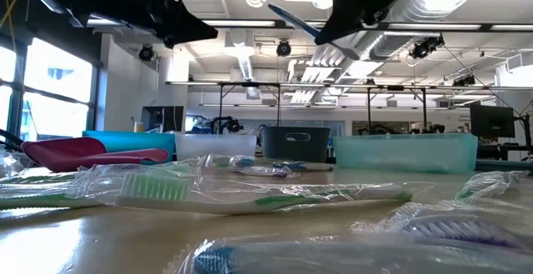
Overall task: Pick & Place Toothbrushes
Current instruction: Put the blue toothbrush into the blue bin
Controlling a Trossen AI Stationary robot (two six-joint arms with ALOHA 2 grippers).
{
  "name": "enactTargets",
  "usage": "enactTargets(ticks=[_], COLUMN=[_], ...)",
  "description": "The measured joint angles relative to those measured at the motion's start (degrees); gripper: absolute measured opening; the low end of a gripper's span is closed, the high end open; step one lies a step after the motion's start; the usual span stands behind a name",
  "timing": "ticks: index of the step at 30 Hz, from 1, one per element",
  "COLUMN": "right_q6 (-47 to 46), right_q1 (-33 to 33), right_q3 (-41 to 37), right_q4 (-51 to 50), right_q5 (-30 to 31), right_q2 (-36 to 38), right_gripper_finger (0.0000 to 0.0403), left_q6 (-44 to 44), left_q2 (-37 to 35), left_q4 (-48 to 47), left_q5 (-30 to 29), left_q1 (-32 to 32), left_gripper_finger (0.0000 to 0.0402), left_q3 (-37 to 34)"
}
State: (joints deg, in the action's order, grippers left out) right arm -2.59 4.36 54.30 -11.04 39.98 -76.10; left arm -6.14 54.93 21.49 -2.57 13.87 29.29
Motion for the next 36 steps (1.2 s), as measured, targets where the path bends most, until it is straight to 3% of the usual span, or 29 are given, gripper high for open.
enactTargets(ticks=[4,10,15,21,30,36], right_q6=[1.98,3.26,5.39,5.70,5.59,5.47], right_q1=[-0.02,-0.28,-0.24,-0.26,-0.26,-0.24], right_q3=[0.02,0.02,0.02,0.02,0.02,0.02], right_q4=[2.71,9.55,14.15,16.22,16.45,16.47], right_q5=[-1.08,-8.34,-11.41,-14.90,-14.92,-14.92], right_q2=[-0.86,-1.31,-1.31,-1.31,-1.31,-1.31], right_gripper_finger=[0.0017,0.0017,0.0017,0.0017,0.0017,0.0017], left_q6=[1.89,2.15,2.28,2.26,2.90,3.68], left_q2=[0.11,0.99,3.64,7.77,12.77,15.64], left_q4=[1.80,7.58,14.50,20.81,29.30,28.90], left_q5=[0.00,3.93,9.33,10.01,15.48,16.13], left_q1=[0.00,0.00,0.00,0.00,0.00,0.00], left_gripper_finger=[0.0084,0.0131,0.0132,0.0132,0.0132,0.0132], left_q3=[0.30,0.38,0.38,0.38,0.42,3.03])
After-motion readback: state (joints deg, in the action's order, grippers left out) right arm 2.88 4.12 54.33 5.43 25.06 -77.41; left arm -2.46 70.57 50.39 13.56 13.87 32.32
